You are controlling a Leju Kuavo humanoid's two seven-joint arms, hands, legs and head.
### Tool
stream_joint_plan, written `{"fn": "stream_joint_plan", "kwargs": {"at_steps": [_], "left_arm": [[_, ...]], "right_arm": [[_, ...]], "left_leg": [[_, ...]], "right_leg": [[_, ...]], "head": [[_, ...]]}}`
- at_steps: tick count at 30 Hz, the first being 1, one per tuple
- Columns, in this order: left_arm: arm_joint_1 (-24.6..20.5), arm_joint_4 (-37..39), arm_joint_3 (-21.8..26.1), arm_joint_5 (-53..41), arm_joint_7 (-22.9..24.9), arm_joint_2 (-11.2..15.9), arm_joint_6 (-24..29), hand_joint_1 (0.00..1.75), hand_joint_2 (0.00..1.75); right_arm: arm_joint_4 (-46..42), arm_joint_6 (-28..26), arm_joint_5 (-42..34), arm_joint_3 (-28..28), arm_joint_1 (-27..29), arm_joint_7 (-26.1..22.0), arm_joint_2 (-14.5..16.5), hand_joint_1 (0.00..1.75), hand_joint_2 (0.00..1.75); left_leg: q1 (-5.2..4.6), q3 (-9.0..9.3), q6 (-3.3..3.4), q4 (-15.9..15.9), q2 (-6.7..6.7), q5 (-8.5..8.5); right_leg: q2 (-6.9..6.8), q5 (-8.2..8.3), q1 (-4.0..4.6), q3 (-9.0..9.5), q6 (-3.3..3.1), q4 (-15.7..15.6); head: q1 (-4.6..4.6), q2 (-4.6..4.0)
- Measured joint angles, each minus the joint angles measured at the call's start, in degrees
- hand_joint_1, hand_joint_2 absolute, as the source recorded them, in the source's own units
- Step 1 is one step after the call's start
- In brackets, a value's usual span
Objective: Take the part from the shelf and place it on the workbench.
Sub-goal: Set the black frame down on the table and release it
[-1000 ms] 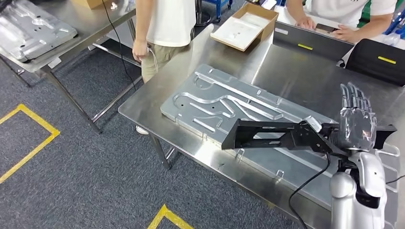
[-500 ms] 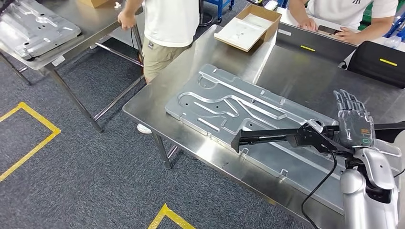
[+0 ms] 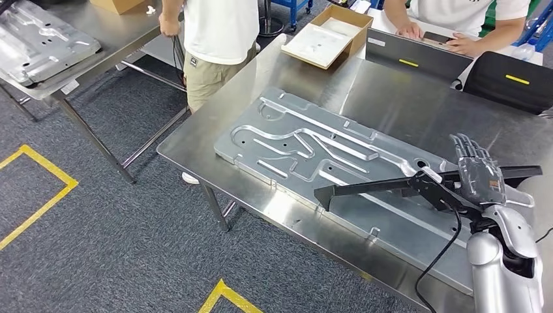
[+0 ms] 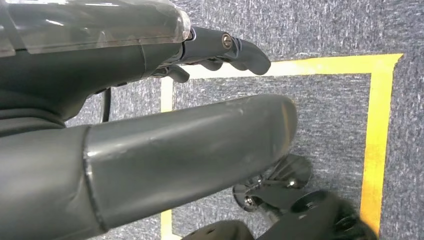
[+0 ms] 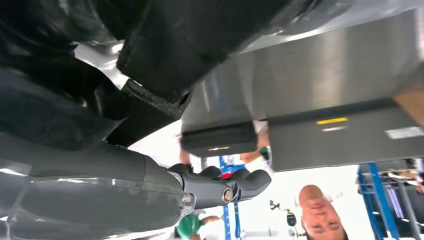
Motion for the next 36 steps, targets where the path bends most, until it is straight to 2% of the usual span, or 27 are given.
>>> {"fn": "stream_joint_plan", "kwargs": {"at_steps": [3, 5, 6, 8, 9, 11, 13, 14, 15, 17, 18, 19, 21, 22, 23, 25, 26, 27, 28, 29, 31, 32, 33, 36], "left_arm": [[0.0, 0.0, 0.1, -0.1, -0.1, 0.1, 0.0, 0.0, 0.0], [0.1, 0.0, 0.1, -0.4, -0.1, 0.1, 0.0, 0.0, 0.0], [0.1, 0.0, 0.1, -0.5, -0.1, 0.2, 0.0, 0.0, 0.0], [0.1, 0.0, 0.2, -0.7, -0.1, 0.2, 0.0, 0.0, 0.0], [0.1, 0.0, 0.2, -0.7, -0.1, 0.2, 0.0, 0.0, 0.0], [0.2, 0.0, 0.2, -0.7, -0.1, 0.2, 0.0, 0.0, 0.0], [0.2, 0.0, 0.2, -0.7, -0.1, 0.2, 0.0, 0.0, 0.0], [0.2, 0.0, 0.2, -0.7, -0.1, 0.2, 0.0, 0.0, 0.0], [0.2, 0.0, 0.2, -0.7, -0.2, 0.2, 0.0, 0.0, 0.0], [0.2, 0.0, 0.2, -0.8, -0.4, 0.1, 0.0, 0.0, 0.0], [0.2, 0.0, 0.2, -0.9, -0.5, 0.1, -0.1, 0.0, 0.0], [0.2, 0.0, 0.2, -0.9, -0.5, 0.1, -0.1, 0.0, 0.0], [0.2, 0.0, 0.2, -1.0, -0.5, 0.1, -0.1, 0.0, 0.0], [0.2, 0.0, 0.2, -1.0, -0.5, 0.1, -0.1, 0.0, 0.0], [0.2, 0.0, 0.2, -1.1, -0.5, 0.1, -0.1, 0.0, 0.0], [0.3, 0.0, 0.2, -1.3, -0.5, 0.0, -0.1, 0.0, 0.0], [0.3, 0.0, 0.2, -1.4, -0.5, 0.0, -0.1, 0.0, 0.0], [0.4, 0.0, 0.2, -1.4, -0.5, 0.0, -0.1, 0.0, 0.0], [0.4, 0.0, 0.2, -1.5, -0.5, 0.0, -0.1, 0.0, 0.0], [0.5, 0.0, 0.2, -1.6, -0.4, 0.0, -0.1, 0.0, 0.0], [0.4, 0.0, 0.2, -1.7, -0.4, 0.0, 0.0, 0.0, 0.0], [0.3, 0.0, 0.2, -1.7, -0.4, 0.1, 0.0, 0.0, 0.0], [0.3, 0.0, 0.2, -1.8, -0.3, 0.1, 0.0, 0.0, 0.0], [0.1, 0.0, 0.2, -1.7, -0.1, 0.1, 0.0, 0.0, 0.0]], "right_arm": [[0.0, -0.2, -5.2, -0.6, -0.2, -0.2, 0.2, 0.0, 0.0], [0.0, -0.1, -9.1, -1.0, -0.4, -0.6, 0.4, 0.0, 0.0], [-0.1, -0.1, -10.8, -1.1, -0.4, -0.9, 0.5, 0.0, 0.0], [-0.2, -0.1, -14.2, -1.4, -0.6, -1.9, 0.8, 0.0, 0.0], [-0.3, -0.2, -15.4, -1.5, -0.7, -2.5, 0.9, 0.0, 0.0], [-0.3, -0.3, -16.6, -1.5, -0.7, -3.2, 1.1, 0.0, 0.0], [-0.3, -0.3, -16.9, -1.6, -0.7, -3.3, 1.2, 0.0, 0.0], [-0.4, -0.3, -17.5, -1.6, -0.7, -3.7, 1.3, 0.0, 0.0], [-0.6, -0.4, -18.8, -1.6, -0.7, -4.5, 1.4, 0.0, 0.0], [-1.8, -0.8, -23.6, -1.9, -1.8, -6.8, 2.1, 0.0, 0.0], [-2.5, -0.9, -25.6, -2.1, -2.3, -7.6, 2.5, 0.0, 0.0], [-3.1, -1.1, -26.9, -2.2, -2.8, -8.0, 2.8, 0.0, 0.0], [-3.7, -1.4, -27.4, -2.2, -3.1, -8.4, 3.1, 0.0, 0.0], [-4.0, -1.7, -27.5, -2.3, -3.3, -8.6, 3.2, 0.0, 0.0], [-4.5, -2.2, -27.2, -2.3, -3.7, -8.6, 3.3, 0.0, 0.0], [-5.3, -3.0, -25.3, -2.3, -4.9, -7.3, 3.5, 0.0, 0.0], [-5.7, -3.2, -23.9, -2.3, -5.6, -6.1, 3.4, 0.0, 0.0], [-5.9, -3.3, -22.6, -2.3, -6.3, -4.8, 3.4, 0.0, 0.0], [-6.1, -3.2, -21.1, -2.3, -7.0, -3.4, 3.3, 0.0, 0.0], [-6.3, -3.1, -19.7, -2.3, -7.6, -2.1, 3.1, 0.0, 0.0], [-6.6, -2.7, -16.8, -2.2, -8.6, 0.1, 2.6, 0.0, 0.0], [-6.7, -2.2, -15.3, -2.0, -9.2, 1.2, 2.2, 0.0, 0.0], [-6.6, -1.1, -13.4, -1.7, -9.9, 2.6, 1.6, 0.0, 0.0], [-5.1, 5.0, -8.4, 0.6, -12.9, 7.2, -2.1, 0.0, 0.0]], "left_leg": [[-0.18, 0.31, 0.59, -1.3, -0.05, 0.4], [0.02, 0.53, 1.34, -2.1, 0.04, 1.06], [0.14, 0.6, 1.65, -2.4, 0.11, 1.35], [0.06, 0.44, 1.89, -2.5, 0.16, 1.51], [0.03, 0.37, 1.9, -2.5, 0.17, 1.51], [-0.01, 0.33, 1.9, -2.4, 0.18, 1.51], [-0.01, 0.33, 1.9, -2.4, 0.18, 1.5], [-0.01, 0.33, 1.89, -2.3, 0.17, 1.48], [0.0, 0.35, 1.85, -2.3, 0.16, 1.43], [-0.21, 0.15, 1.29, -1.5, 0.11, 0.96], [-0.29, 0.04, 0.95, -1.3, 0.08, 0.76], [-0.36, -0.06, 0.59, -1.0, 0.07, 0.61], [-0.27, -0.16, 0.04, -0.8, 0.04, 0.29], [-0.23, -0.58, -0.27, 0.2, 0.03, -0.46], [-0.16, -1.5, -0.58, 2.3, 0.02, -1.82], [0.01, -4.76, -1.01, 9.3, 0.03, -5.45], [0.06, -6.46, -1.13, 12.9, 0.03, -6.75], [0.08, -7.51, -1.18, 15.0, 0.03, -7.09], [0.08, -7.63, -1.14, 15.0, 0.03, -6.33], [0.09, -6.74, -1.01, 13.0, 0.03, -4.62], [-0.01, -3.23, -0.5, 5.3, 0.01, -0.7], [-0.1, -1.76, -0.24, 2.0, -0.01, 0.39], [-0.2, -0.96, -0.01, 0.1, -0.03, 0.82], [-0.29, -0.77, 0.81, -1.1, -0.06, 1.07]], "right_leg": [[0.08, 0.3, -0.03, -0.14, 1.03, -0.3], [-0.05, -0.73, -0.11, -0.63, 1.62, 0.9], [-0.13, -2.17, -0.15, -1.54, 1.83, 2.9], [-0.22, -5.89, -0.24, -4.71, 2.12, 9.9], [-0.22, -7.17, -0.26, -6.22, 2.25, 13.2], [-0.22, -8.09, -0.29, -7.76, 2.39, 16.4], [-0.23, -8.0, -0.29, -7.88, 2.41, 16.6], [-0.24, -7.44, -0.32, -7.67, 2.43, 16.1], [-0.26, -6.19, -0.39, -6.91, 2.44, 14.6], [-0.39, -2.31, -0.36, -3.03, 2.12, 6.3], [-0.43, -0.92, -0.27, -1.35, 1.85, 2.7], [-0.45, -0.19, -0.14, -0.25, 1.51, 0.2], [-0.43, -0.04, -0.3, -0.29, 0.83, 0.0], [-0.46, 0.05, -0.43, -0.27, 0.44, -0.1], [-0.49, 0.13, -0.56, -0.25, 0.1, -0.2], [-0.52, 0.13, -0.52, -0.28, -0.31, -0.3], [-0.51, 0.13, -0.49, -0.29, -0.37, -0.3], [-0.49, 0.12, -0.46, -0.27, -0.39, -0.2], [-0.47, 0.12, -0.44, -0.25, -0.39, -0.2], [-0.46, 0.1, -0.43, -0.21, -0.36, -0.2], [-0.44, 0.02, -0.3, -0.19, -0.19, 0.0], [-0.42, 0.01, -0.22, -0.29, 0.03, 0.0], [-0.4, 0.07, -0.17, -0.45, 0.32, 0.1], [-0.4, 0.27, -0.29, -0.8, 1.43, 0.1]], "head": [[0.0, 0.0], [0.02, 0.0], [0.02, 0.0], [0.02, 0.0], [0.02, 0.0], [0.01, 0.0], [0.01, 0.0], [0.01, 0.0], [0.01, 0.0], [0.01, 0.0], [0.01, 0.0], [0.01, 0.0], [0.01, 0.0], [-0.01, 0.0], [-0.01, 0.0], [-0.02, 0.0], [-0.01, 0.0], [-0.01, 0.0], [-0.01, 0.0], [-0.01, 0.0], [-0.01, 0.0], [0.0, 0.0], [-0.01, 0.0], [-0.01, 0.0]]}}
